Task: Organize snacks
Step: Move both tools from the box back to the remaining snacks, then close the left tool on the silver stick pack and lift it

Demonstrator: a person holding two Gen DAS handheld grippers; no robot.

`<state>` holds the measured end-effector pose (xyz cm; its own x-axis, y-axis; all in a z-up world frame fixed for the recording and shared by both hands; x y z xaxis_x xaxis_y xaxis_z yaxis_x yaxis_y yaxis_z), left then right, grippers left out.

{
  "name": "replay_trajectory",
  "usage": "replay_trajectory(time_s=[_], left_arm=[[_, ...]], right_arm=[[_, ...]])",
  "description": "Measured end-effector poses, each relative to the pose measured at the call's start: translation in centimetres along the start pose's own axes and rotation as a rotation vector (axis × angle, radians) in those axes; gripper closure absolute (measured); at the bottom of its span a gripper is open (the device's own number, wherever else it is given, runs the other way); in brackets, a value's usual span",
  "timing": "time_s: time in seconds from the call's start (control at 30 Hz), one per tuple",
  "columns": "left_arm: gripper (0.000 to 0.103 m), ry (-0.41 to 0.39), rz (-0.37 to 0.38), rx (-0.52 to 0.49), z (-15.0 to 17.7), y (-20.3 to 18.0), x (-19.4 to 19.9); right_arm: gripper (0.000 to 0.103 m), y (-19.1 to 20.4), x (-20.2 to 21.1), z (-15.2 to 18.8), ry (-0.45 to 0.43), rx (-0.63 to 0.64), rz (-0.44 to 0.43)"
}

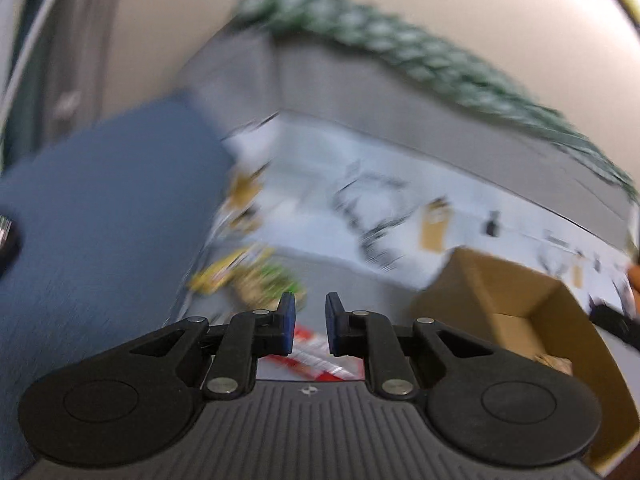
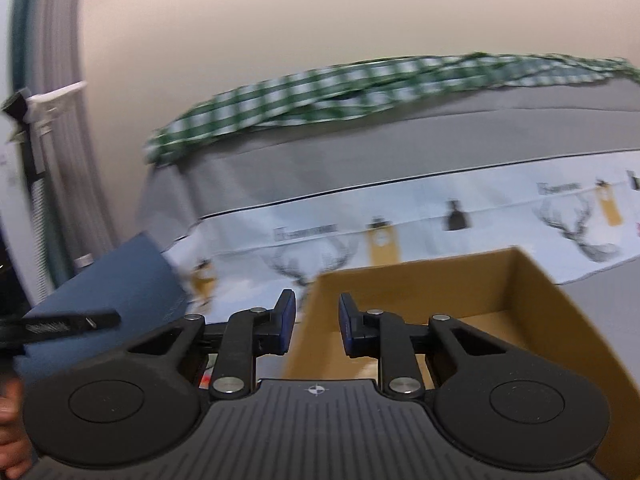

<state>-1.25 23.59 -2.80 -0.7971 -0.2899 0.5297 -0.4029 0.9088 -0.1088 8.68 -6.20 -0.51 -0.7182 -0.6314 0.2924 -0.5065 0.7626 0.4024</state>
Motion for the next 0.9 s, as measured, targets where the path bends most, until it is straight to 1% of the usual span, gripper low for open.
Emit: replay_trajectory(time_s=[0.1,0.17,0.2,0.3,0.33,0.37,0.4,0.43,0.47,0.5,0.53,0.6,0.63,0.67,0.83,0.87,0.9], left_arm=[[0.086,0.03,-0.011,0.07,0.0,1.9,-0.9],[0.086,0.073,0.001,0.112,0.2,2.5,-1.8],[0.086,0.093,0.008,0.128,0.3,2.5,-2.4],[0.081,0.157,0.032,0.174,0.7,2.1,-4.7],[0.072,0.188,0.038,0.189,1.2,1.9,-5.7],[0.059,0.214,0.034,0.198,1.4,1.6,-6.6],[0.053,0.238,0.026,0.205,1.6,1.3,-7.4],[0.043,0.26,0.019,0.21,1.8,1.0,-8.2],[0.035,0.277,0.01,0.213,1.9,0.8,-8.9],[0.032,0.289,-0.004,0.215,1.9,0.4,-9.6],[0.026,0.298,-0.018,0.217,1.9,0.0,-10.5],[0.022,0.303,-0.053,0.214,1.7,-0.7,-12.1],[0.017,0.306,-0.081,0.212,1.6,-1.1,-12.9],[0.016,0.317,-0.113,0.213,1.6,-1.4,-13.7],[0.014,0.38,-0.262,0.261,2.1,-2.0,-16.8],[0.013,0.389,-0.286,0.259,2.1,-2.3,-17.3],[0.01,0.389,-0.309,0.236,2.1,-2.7,-17.7]], right_arm=[[0.078,1.4,-1.2,1.0,0.087,0.013,-0.055],[0.078,2.3,-1.9,1.7,0.138,0.026,-0.078],[0.078,2.8,-2.3,2.0,0.163,0.035,-0.092],[0.078,4.5,-3.1,2.9,0.215,0.064,-0.121],[0.078,4.9,-3.2,3.1,0.223,0.074,-0.124],[0.078,5.2,-3.2,3.2,0.23,0.082,-0.126],[0.077,5.5,-3.4,3.3,0.236,0.092,-0.125],[0.077,5.7,-3.6,3.4,0.24,0.097,-0.123],[0.077,5.9,-3.8,3.3,0.243,0.1,-0.119],[0.077,5.8,-4.0,3.3,0.243,0.108,-0.11],[0.076,5.9,-4.1,3.2,0.24,0.124,-0.093],[0.076,5.5,-4.3,3.1,0.228,0.156,-0.049],[0.076,5.3,-4.4,3.0,0.222,0.158,-0.035],[0.076,5.0,-4.4,2.7,0.216,0.153,-0.024],[0.076,3.3,-4.7,1.8,0.178,0.13,0.024],[0.076,3.1,-4.7,1.7,0.173,0.13,0.027],[0.076,2.8,-4.7,1.5,0.168,0.129,0.03]])
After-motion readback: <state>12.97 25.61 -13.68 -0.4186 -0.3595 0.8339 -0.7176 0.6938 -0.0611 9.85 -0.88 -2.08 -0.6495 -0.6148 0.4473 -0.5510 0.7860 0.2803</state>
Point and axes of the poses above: each gripper's, at about its wrist camera, not at the fingertips, and x roughly against the way its jaws point, y to its left, z to its underside, the point moved 2 cm from there along -x, roughly the way its jaws point, and after that the axes turned 10 degrees about -x, right-handed, at the moved point
